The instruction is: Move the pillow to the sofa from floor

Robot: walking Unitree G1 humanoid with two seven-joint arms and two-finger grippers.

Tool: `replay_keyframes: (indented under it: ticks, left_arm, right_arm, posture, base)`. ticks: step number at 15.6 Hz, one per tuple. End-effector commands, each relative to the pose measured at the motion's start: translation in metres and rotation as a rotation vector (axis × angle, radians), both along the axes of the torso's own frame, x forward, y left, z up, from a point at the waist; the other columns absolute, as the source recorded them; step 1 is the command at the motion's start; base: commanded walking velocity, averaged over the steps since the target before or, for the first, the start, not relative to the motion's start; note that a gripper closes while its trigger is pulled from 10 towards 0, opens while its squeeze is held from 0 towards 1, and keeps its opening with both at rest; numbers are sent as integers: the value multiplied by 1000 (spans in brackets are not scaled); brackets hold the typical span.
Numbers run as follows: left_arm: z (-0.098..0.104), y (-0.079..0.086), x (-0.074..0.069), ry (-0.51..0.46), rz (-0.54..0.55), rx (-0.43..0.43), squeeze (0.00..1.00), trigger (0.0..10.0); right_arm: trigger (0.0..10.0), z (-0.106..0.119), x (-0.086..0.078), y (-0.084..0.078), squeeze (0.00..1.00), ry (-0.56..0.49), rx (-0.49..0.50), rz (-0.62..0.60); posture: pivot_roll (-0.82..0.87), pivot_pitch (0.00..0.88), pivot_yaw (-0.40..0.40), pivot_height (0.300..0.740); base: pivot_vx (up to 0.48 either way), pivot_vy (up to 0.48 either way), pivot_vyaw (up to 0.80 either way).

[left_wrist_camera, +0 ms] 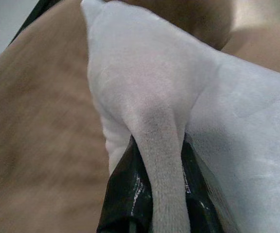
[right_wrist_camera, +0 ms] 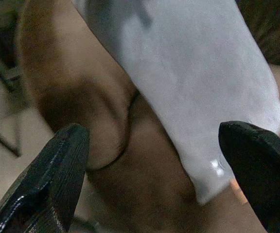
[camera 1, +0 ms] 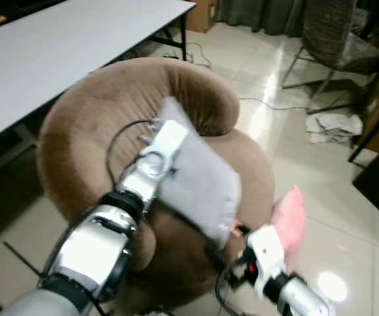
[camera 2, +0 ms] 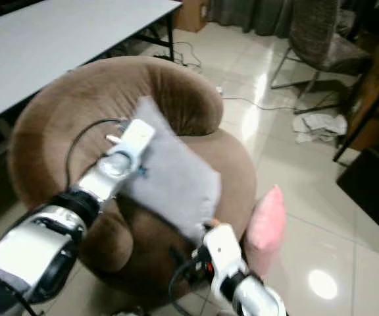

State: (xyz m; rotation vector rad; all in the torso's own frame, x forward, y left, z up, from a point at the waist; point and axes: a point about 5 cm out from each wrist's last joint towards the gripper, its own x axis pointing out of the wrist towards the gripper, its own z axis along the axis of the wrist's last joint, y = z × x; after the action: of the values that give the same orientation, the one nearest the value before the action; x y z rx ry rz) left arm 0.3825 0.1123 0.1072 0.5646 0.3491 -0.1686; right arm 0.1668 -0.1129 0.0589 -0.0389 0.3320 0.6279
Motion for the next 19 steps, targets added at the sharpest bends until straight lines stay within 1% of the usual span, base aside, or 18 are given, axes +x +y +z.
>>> replay_keyframes:
  ticks: [1, 3, 5, 6, 7, 8, 9, 11, 13, 15, 16, 18, 19]
  left_arm:
    - [11, 1, 6, -21, 12, 5, 0, 10000]
    - [22, 27, 12, -47, 61, 92, 0, 10000]
    - [27, 45, 15, -58, 109, 129, 0, 10000]
    - [28, 49, 15, -57, 124, 126, 0, 10000]
    - [24, 58, 12, -46, 155, 98, 0, 10000]
    - [21, 64, 10, -43, 185, 54, 314, 10000]
    - [20, 66, 10, -47, 201, 36, 1000, 10000]
    - [20, 69, 9, -61, 233, 13, 1000, 10000]
    - [24, 73, 10, -106, 255, 4, 1000, 10000]
    - [40, 75, 15, -228, 223, 70, 1000, 10000]
    - [43, 76, 15, -256, 225, 73, 1000, 10000]
    - [53, 82, 16, -346, 239, 61, 1000, 10000]
    - [55, 83, 16, -365, 243, 53, 1000, 10000]
  right_arm:
    - [10000, 8, 2, -2, 0, -29, 7, 8]
    - [10000, 13, 6, -13, 0, -51, 7, -21]
    - [10000, 16, 9, -17, 0, -54, 11, -17]
    - [10000, 17, 11, -18, 0, -54, 15, -15]
    - [10000, 17, 13, -15, 0, -52, 30, 10]
    - [10000, 17, 15, -12, 0, -45, 37, 40]
    - [10000, 17, 15, -12, 0, -42, 39, 49]
    - [10000, 15, 16, -12, 0, -36, 32, 64]
    - [10000, 15, 18, -14, 0, -37, 25, 65]
    - [10000, 16, 21, -17, 0, -49, 16, 51]
    - [10000, 16, 22, -18, 0, -53, 11, 44]
    - [10000, 17, 22, -20, 0, -55, 16, 38]
    - [10000, 17, 22, -20, 0, -56, 17, 39]
  posture:
    - [18, 69, 69, 740]
    - [19, 64, 74, 740]
    - [28, 59, 65, 740]
    - [36, 56, 57, 740]
    - [47, 52, 43, 740]
    - [51, 50, 36, 740]
    - [53, 49, 30, 740]
    - [58, 44, 17, 740]
    - [60, 41, 6, 740]
    - [61, 35, 2, 740]
    - [60, 33, 1, 740]
    - [61, 29, -8, 740]
    - [61, 26, -10, 740]
  base:
    - [0, 0, 0]
    - [0, 0, 0]
    - [0, 0, 0]
    - [0, 0, 0]
    - [0, 0, 0]
    - [0, 0, 0]
    - [0, 0, 0]
    - [0, 0, 0]
    - [0, 0, 0]
    - [0, 0, 0]
    - [0, 0, 0]
    - [0, 0, 0]
    - [0, 0, 0]
